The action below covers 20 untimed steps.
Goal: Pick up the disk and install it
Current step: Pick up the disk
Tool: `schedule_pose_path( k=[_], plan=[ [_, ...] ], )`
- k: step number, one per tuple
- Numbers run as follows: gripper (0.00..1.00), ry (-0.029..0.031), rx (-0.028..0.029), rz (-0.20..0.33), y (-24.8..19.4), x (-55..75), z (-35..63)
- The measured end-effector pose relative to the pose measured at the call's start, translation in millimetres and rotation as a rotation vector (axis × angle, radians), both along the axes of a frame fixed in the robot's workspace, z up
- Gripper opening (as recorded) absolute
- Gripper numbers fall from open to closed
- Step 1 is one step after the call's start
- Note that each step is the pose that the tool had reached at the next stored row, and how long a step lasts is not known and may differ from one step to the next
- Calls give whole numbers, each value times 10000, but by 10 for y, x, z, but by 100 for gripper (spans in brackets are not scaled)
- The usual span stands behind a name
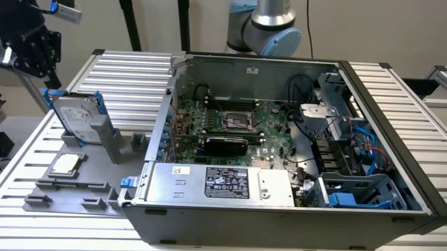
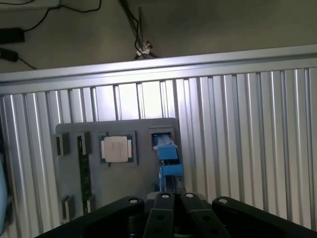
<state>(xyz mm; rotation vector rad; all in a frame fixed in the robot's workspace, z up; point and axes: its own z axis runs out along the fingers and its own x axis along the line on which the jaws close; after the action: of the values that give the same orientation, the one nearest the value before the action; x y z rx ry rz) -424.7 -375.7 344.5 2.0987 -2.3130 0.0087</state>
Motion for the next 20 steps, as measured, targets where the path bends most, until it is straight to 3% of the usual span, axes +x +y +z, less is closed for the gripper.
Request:
schedule_pose_path(
  k=[9,20],
  plan=[
    [100,0,51,38,-36,7,-22],
    [100,2,167,38,-34,15,-174]
  ],
)
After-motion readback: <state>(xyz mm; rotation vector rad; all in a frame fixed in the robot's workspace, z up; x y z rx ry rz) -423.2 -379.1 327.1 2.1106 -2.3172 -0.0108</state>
